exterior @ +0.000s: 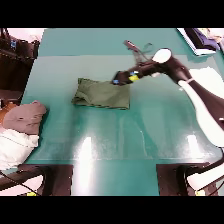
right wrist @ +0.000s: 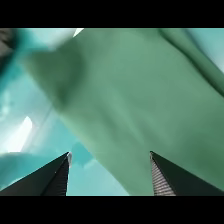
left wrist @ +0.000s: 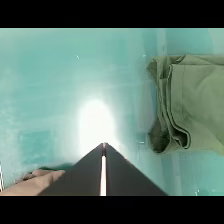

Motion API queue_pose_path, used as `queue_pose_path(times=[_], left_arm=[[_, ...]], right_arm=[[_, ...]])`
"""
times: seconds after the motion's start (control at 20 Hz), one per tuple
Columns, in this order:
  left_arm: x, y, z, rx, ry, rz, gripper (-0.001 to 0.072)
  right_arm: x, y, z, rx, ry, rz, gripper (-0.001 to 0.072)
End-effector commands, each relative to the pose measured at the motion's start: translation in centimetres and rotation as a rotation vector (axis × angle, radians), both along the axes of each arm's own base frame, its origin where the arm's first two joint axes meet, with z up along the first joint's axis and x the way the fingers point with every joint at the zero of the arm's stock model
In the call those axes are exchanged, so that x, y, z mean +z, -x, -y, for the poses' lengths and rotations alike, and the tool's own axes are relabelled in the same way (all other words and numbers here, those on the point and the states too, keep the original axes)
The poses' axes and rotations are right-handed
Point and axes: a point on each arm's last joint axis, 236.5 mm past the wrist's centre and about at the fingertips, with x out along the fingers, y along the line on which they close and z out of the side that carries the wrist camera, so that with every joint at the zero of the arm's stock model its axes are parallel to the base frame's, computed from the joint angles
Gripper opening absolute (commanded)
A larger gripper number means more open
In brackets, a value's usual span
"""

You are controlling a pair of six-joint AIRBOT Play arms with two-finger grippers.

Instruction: Fold the shirts.

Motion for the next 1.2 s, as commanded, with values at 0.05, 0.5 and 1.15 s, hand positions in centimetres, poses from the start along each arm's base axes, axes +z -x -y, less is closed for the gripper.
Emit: queue_pose_path(times=[0.05,0.5,1.15], left_arm=[[0.1,0.0,0.2,-0.004,0.01,0.003,0.0027],[0.0,0.1,1.3,-0.026,0.049,-0.002,0.0027],[-0.2,0.4,1.2,-0.026,0.047,-0.019,0.0027]], right_arm=[[-3.9,1.6,8.8,-0.245,0.033,-0.12,0.0562],[-10.1,1.9,3.9,-0.352,-0.171,-0.317,0.0715],[-7.8,-1.7,-4.5,-0.237,-0.274,-0.179,0.0121]])
